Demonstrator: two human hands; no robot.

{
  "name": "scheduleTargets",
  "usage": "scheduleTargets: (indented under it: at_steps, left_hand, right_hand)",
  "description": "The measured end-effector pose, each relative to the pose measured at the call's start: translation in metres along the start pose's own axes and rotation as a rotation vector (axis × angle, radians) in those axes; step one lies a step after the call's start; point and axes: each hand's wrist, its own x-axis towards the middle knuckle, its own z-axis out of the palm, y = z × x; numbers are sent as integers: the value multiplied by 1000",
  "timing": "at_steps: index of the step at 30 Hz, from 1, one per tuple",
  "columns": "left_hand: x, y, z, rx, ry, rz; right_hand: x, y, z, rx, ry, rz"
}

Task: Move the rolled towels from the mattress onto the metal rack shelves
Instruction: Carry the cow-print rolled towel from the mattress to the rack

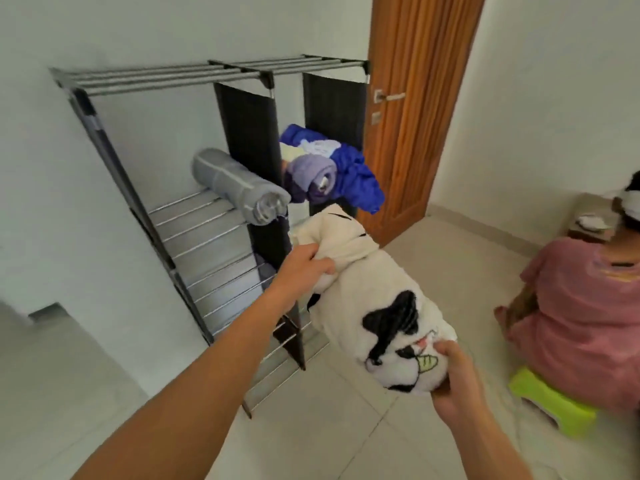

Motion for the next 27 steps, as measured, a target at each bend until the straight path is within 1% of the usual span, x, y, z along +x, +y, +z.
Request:
scheduleTargets:
  at_steps: [5,7,11,14,17,20,23,27]
  left_hand:
    - [-3,10,-62,-12,318,-31]
    - [-1,12,-87,-7,441,-30]
    - [20,18,-131,35,624,-7]
    - [51,27,-157,134,698,66]
    - [89,28,-183,193,724,139]
    - [123,25,-212,190,771,170]
    - [146,24,-233,136,836,150]
    - [171,22,-263,-2,941,106]
  right_hand:
    - [29,-7,71,-127,-276,33]
    - [32,-1,102,-163,-362,48]
    - [32,18,157,-169,-520,119]
    - [28,27,198,-147,-622,163]
    - [35,36,237,-133,-652,180]
    - [45,41,274,-127,-674,169]
    - [53,46,307,-144,-686,139]
    - [60,54,347,-144,-713,80]
